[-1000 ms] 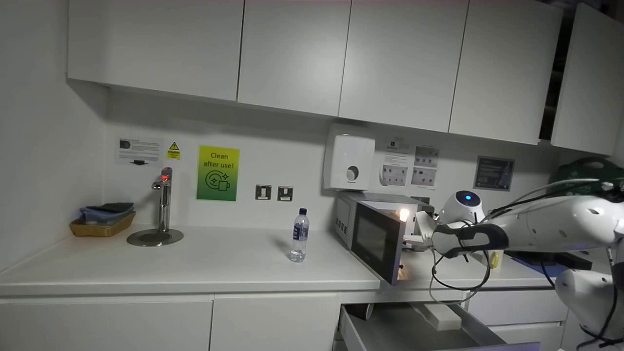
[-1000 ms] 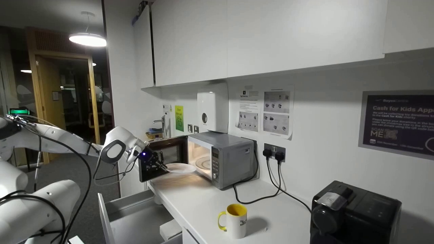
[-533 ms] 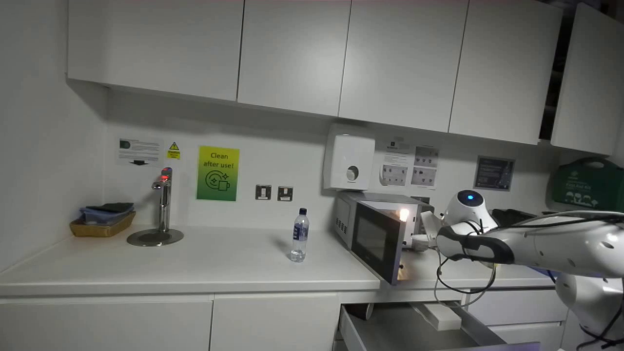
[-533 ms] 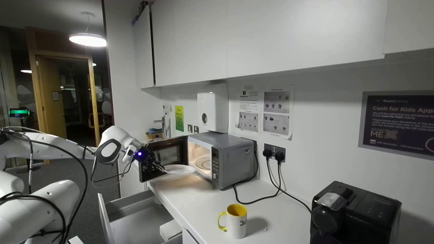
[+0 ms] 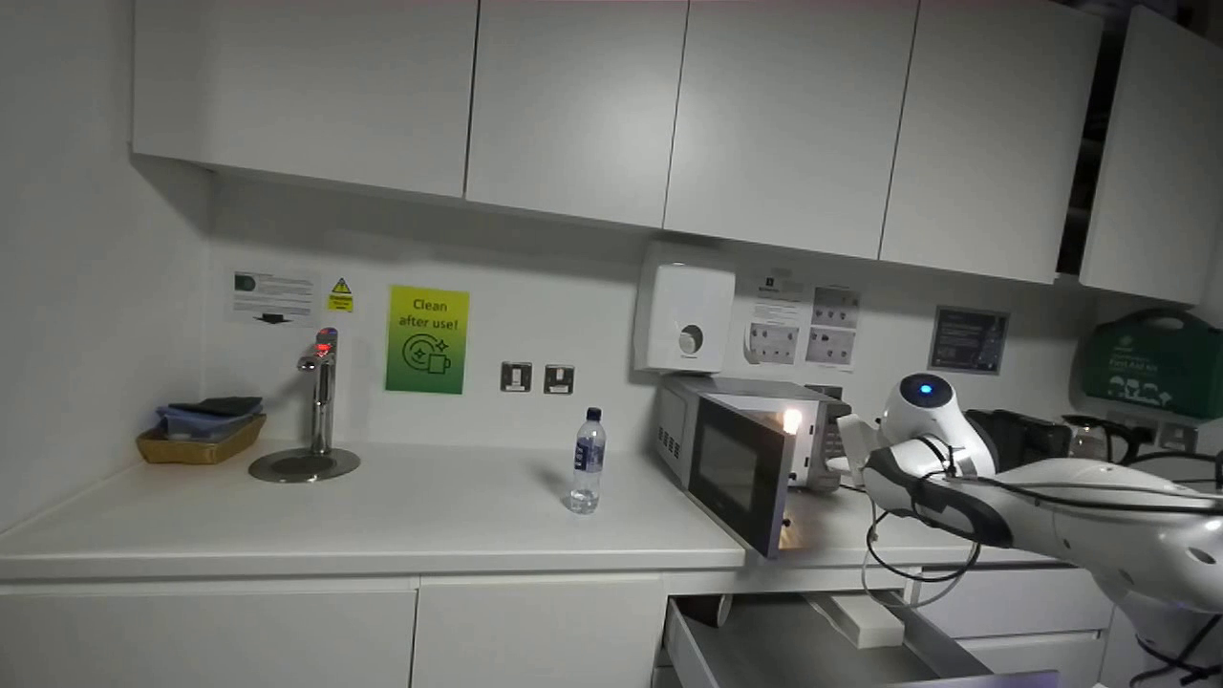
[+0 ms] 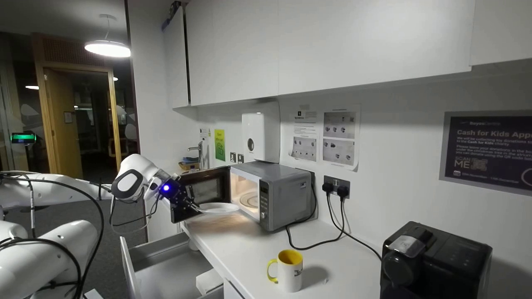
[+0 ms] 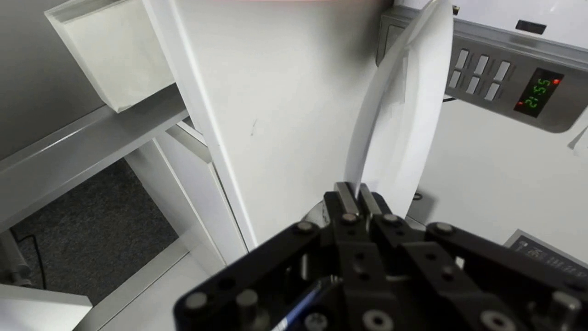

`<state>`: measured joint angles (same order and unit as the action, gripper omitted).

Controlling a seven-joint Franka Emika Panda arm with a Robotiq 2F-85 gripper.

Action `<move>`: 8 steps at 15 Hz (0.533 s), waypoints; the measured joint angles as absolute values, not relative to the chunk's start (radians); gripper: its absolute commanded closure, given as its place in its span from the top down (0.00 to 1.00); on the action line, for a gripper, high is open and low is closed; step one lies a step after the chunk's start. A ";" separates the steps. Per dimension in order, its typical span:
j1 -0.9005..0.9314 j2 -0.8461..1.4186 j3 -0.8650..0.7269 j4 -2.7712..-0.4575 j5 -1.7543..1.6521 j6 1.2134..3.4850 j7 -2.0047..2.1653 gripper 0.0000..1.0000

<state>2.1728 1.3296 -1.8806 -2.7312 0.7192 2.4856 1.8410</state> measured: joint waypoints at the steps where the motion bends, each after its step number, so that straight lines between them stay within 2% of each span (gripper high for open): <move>1: 2.173 1.347 -1.882 -2.734 0.719 2.468 1.847 0.01; 8: 2.172 1.467 -1.888 -2.760 0.699 2.385 1.878 0.01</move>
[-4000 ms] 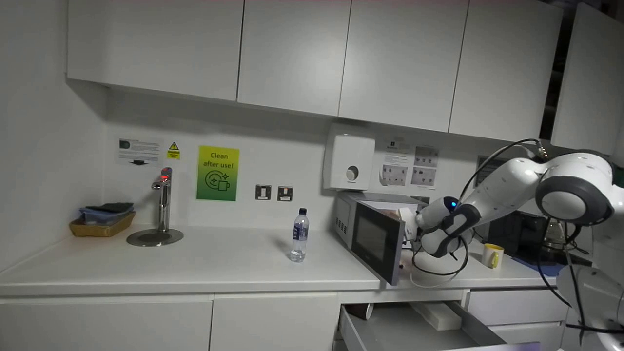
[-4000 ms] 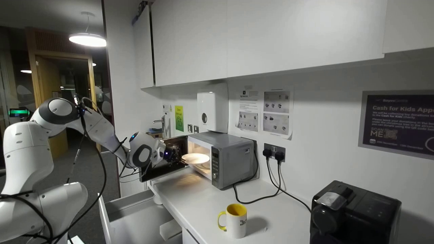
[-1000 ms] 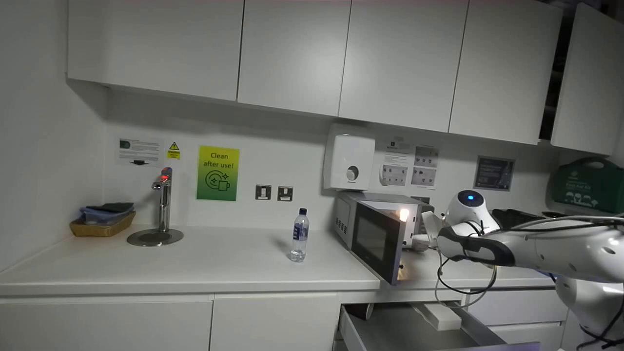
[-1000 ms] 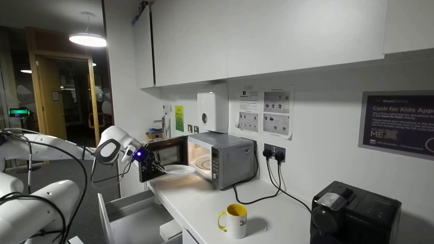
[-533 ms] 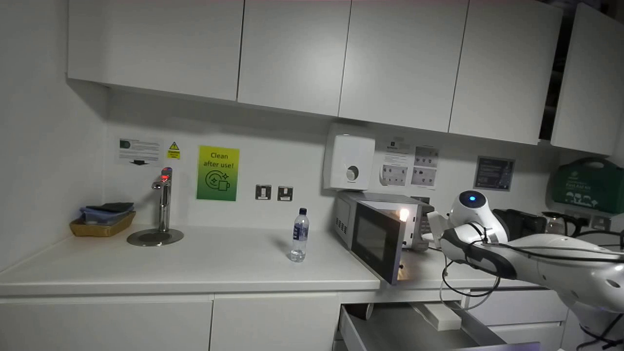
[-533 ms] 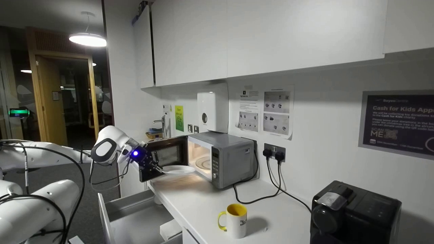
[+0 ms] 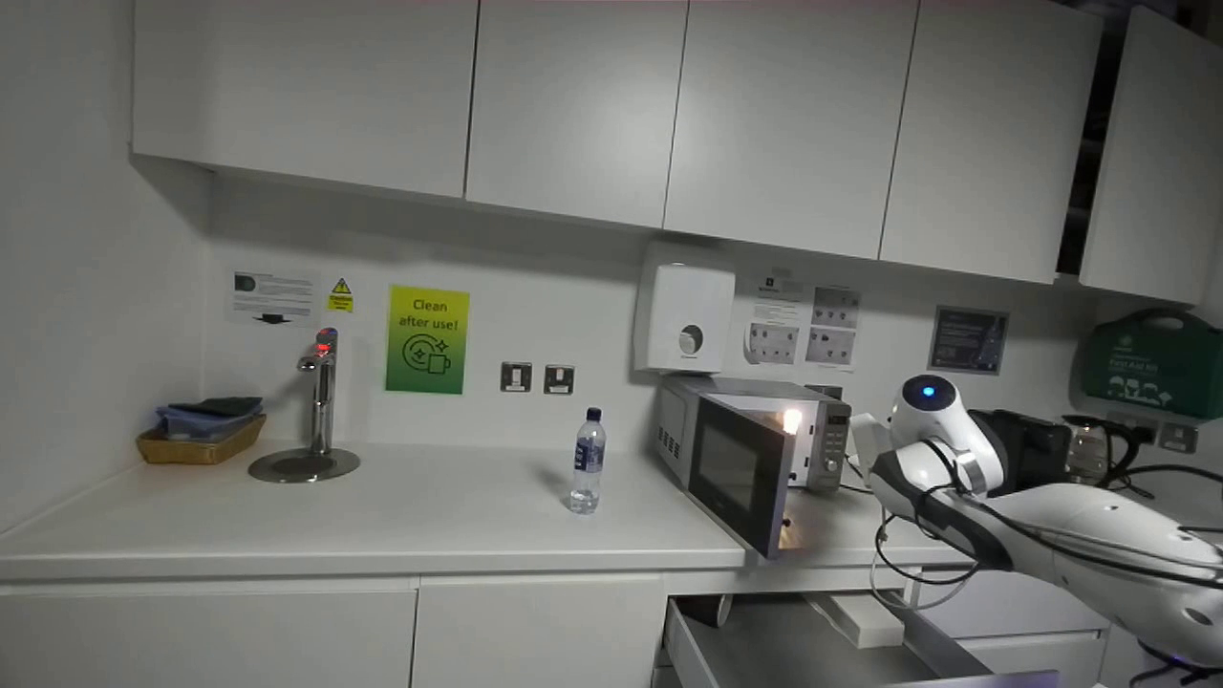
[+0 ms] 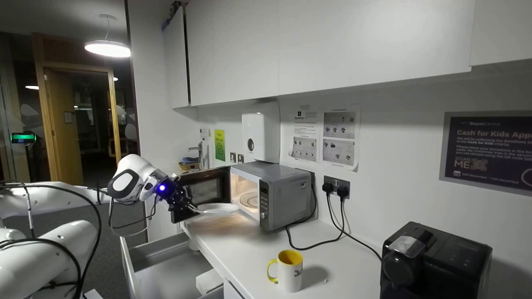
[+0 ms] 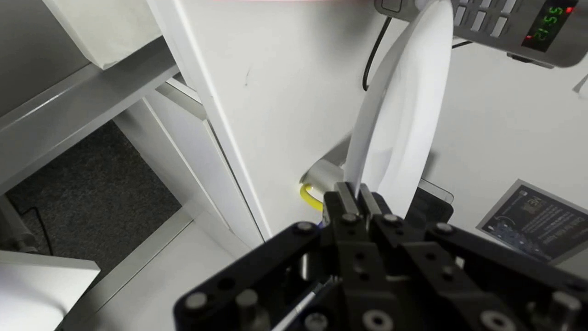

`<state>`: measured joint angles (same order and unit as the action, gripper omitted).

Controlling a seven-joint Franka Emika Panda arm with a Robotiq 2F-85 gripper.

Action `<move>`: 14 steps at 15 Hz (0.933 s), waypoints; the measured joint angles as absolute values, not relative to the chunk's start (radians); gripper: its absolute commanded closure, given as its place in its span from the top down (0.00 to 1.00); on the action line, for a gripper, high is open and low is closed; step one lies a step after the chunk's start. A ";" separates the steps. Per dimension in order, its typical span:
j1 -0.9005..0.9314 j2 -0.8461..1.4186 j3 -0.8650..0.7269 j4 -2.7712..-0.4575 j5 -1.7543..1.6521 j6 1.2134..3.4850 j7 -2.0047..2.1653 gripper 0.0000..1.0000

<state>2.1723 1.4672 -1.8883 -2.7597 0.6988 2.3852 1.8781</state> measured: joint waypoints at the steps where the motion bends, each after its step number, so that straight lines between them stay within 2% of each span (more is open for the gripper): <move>1: 2.172 1.473 -1.888 -2.762 0.685 2.389 1.883 0.01; 3: 2.171 1.471 -1.888 -2.763 0.678 2.404 1.888 0.04; 14: 2.169 1.465 -1.872 -2.759 0.687 2.433 1.882 0.01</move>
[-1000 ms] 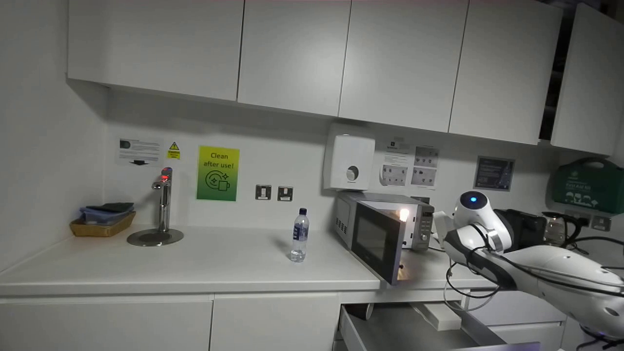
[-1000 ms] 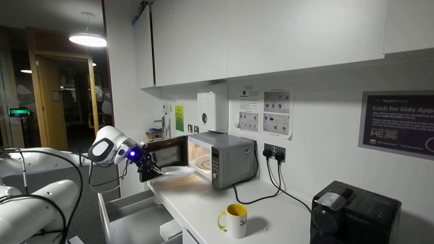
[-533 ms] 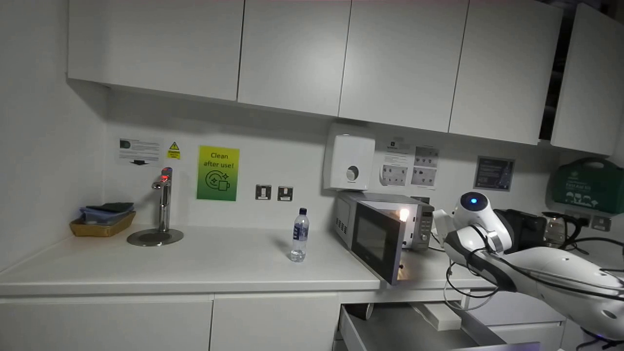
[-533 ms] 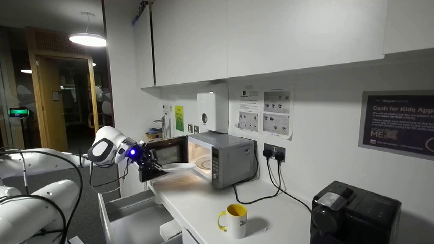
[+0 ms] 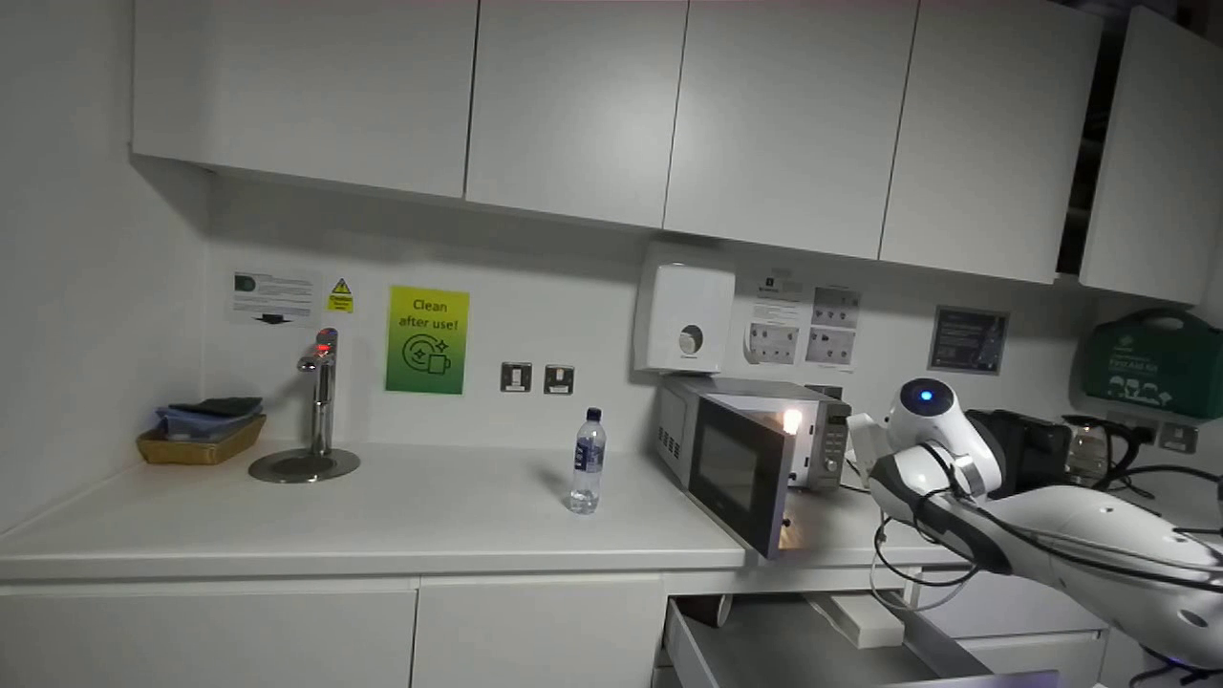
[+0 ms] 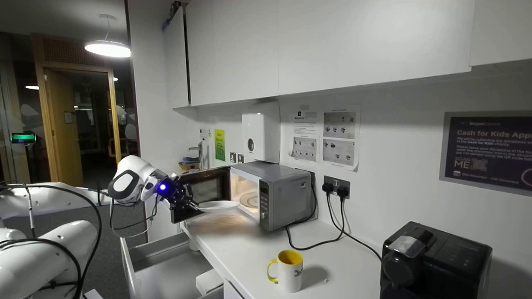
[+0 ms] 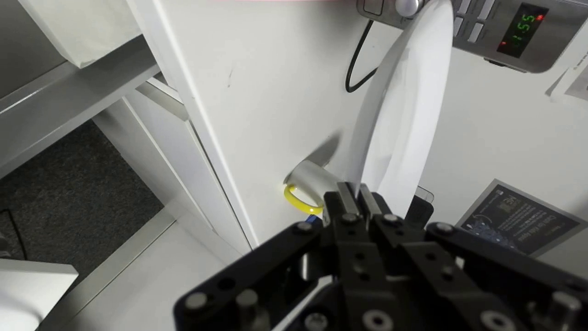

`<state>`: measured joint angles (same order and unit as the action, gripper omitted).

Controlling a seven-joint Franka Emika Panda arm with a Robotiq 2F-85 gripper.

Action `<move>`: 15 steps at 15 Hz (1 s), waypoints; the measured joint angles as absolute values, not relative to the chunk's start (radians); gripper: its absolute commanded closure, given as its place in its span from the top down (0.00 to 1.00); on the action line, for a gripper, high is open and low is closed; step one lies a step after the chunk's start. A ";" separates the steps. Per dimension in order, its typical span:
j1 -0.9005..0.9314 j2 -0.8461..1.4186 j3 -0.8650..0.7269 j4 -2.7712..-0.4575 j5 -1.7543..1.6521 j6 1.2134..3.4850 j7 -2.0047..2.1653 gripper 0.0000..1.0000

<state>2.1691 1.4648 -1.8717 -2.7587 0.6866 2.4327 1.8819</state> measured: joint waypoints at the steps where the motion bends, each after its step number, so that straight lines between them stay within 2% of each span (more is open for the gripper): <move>1: 2.169 1.465 -1.866 -2.759 0.687 2.433 1.883 0.01; 15: 2.005 1.463 -1.820 -2.773 0.853 2.518 1.881 0.01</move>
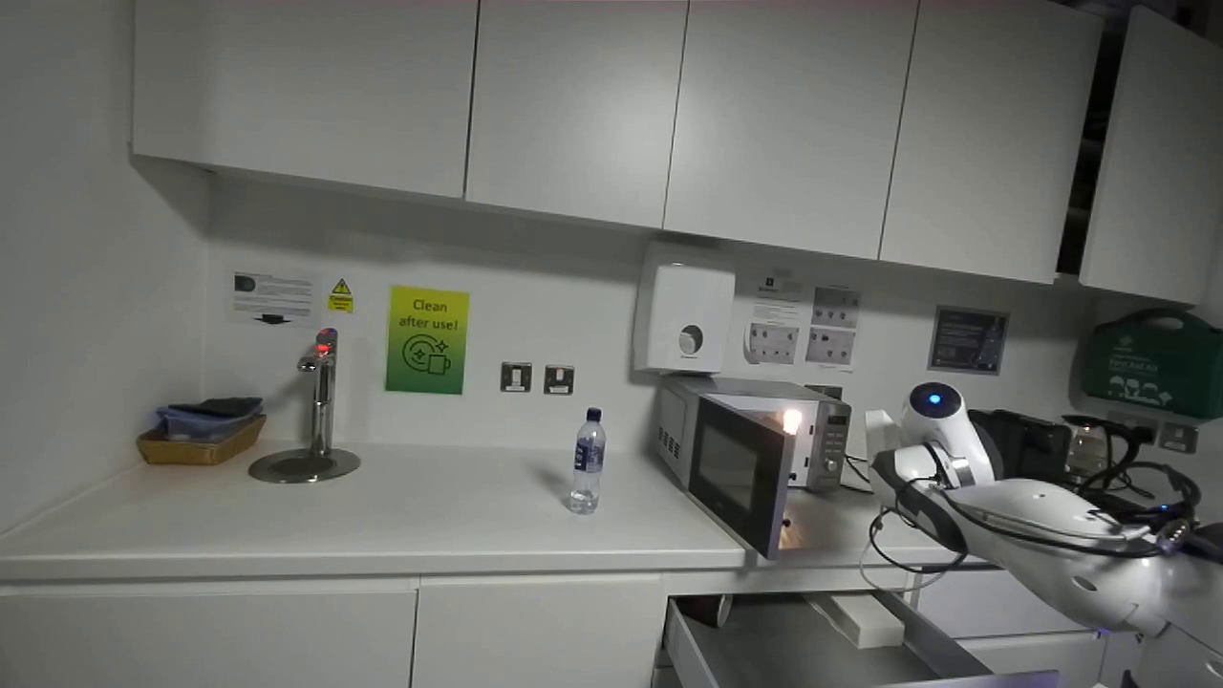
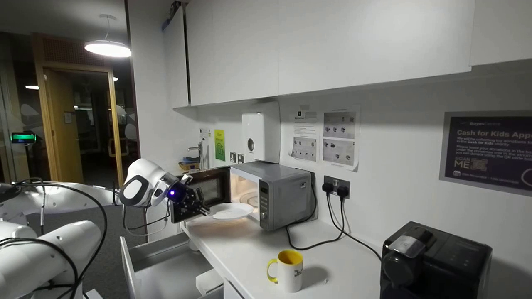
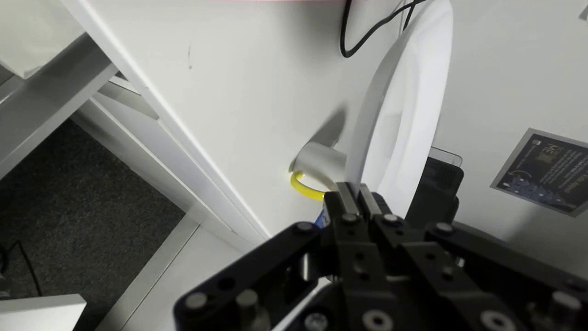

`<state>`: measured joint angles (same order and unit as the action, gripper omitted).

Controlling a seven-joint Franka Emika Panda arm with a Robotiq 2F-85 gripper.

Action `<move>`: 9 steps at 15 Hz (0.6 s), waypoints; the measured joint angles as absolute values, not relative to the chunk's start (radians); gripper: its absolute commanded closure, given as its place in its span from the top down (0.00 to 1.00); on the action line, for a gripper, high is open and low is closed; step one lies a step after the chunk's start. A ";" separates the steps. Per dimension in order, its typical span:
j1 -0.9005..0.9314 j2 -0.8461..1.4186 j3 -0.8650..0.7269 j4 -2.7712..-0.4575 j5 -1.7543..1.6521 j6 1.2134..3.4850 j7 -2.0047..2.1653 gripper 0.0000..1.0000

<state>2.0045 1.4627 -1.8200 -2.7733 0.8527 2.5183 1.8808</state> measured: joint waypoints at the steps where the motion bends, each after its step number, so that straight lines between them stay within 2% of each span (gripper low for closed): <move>1: 1.992 1.463 -1.810 -2.773 0.882 2.524 1.878 0.01; 9: 1.908 1.463 -1.699 -2.772 1.156 2.589 1.778 0.01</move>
<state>1.9081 1.4628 -1.6995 -2.7716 1.1559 2.5889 1.7778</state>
